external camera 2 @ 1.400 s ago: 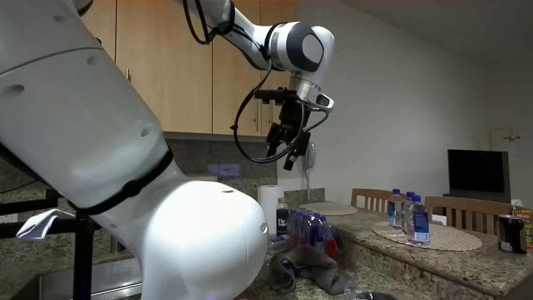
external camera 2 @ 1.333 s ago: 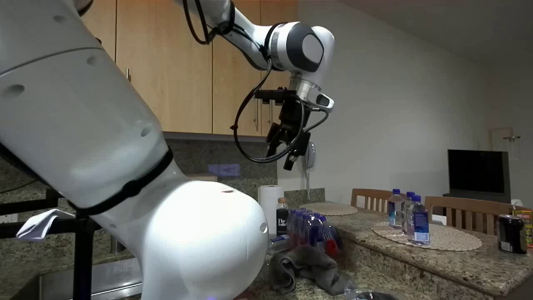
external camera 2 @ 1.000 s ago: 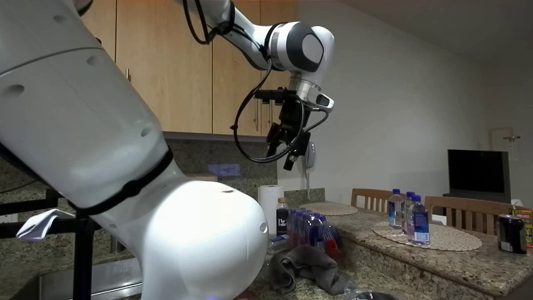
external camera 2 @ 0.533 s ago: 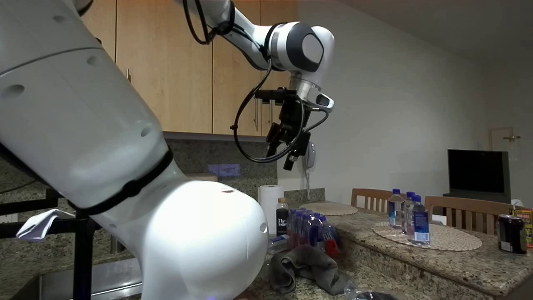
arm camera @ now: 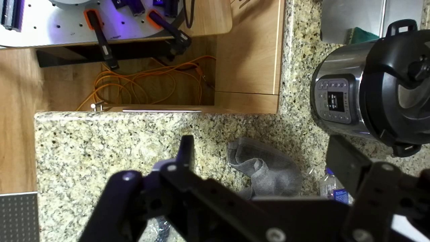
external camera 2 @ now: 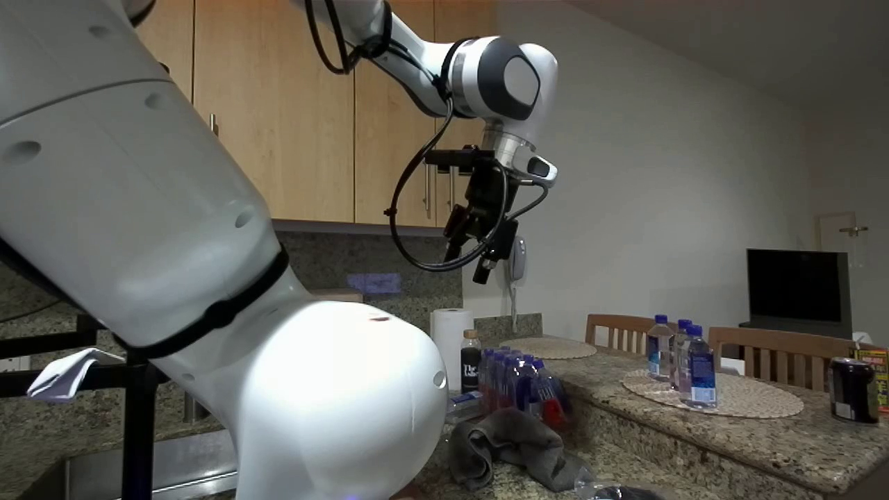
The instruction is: Move the grey towel to the right.
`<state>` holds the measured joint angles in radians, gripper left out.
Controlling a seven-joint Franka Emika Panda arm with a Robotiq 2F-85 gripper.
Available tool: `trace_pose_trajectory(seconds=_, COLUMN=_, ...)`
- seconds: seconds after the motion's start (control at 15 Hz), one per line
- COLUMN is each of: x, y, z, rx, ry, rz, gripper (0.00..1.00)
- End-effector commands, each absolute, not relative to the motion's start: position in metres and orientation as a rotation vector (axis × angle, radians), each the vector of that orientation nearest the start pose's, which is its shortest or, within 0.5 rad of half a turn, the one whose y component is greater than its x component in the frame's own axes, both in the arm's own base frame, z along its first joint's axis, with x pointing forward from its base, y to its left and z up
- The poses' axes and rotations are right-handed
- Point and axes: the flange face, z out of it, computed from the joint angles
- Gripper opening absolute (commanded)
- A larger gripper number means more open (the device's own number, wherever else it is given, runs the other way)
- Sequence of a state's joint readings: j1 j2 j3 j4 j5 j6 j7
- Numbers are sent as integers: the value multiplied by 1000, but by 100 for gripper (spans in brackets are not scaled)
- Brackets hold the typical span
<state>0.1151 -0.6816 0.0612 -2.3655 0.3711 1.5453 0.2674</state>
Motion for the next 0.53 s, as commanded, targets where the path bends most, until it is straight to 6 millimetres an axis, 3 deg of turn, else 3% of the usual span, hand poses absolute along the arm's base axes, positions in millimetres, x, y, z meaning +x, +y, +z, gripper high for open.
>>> trace_pose_trajectory(seconds=0.0, x=317, y=101, z=557, rx=-2826, ry=175, rz=295, gripper=100)
trace_pose_trajectory(seconds=0.2, x=322, y=104, z=552, rx=-2830, ry=191, rz=277, gripper=100)
trace_pose_trajectory(seconds=0.47, x=350, y=134, z=535, rx=-2815, ry=170, rz=229, gripper=100)
